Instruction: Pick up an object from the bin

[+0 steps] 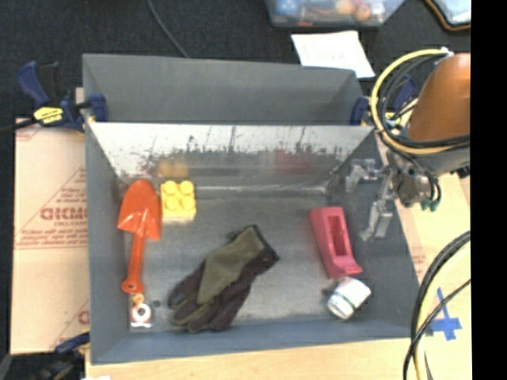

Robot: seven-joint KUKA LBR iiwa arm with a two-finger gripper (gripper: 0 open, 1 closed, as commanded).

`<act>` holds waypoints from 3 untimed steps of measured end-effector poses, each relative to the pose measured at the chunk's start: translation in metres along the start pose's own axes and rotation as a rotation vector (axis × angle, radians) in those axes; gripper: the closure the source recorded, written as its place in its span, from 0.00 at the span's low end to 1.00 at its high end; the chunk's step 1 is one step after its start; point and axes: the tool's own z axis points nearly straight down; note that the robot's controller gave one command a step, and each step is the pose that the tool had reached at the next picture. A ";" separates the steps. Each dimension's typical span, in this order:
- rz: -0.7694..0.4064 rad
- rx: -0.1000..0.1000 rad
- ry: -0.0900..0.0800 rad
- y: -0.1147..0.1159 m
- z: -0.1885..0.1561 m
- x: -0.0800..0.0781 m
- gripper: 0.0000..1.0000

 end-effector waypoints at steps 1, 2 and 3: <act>-0.005 0.002 -0.008 0.001 -0.005 -0.002 0.00; -0.584 0.004 -0.010 0.108 0.106 0.029 0.00; -0.337 0.005 -0.015 0.083 0.028 -0.009 0.00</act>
Offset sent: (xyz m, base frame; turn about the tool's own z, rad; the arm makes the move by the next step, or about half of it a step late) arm -0.0341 0.1236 -0.1220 -0.6624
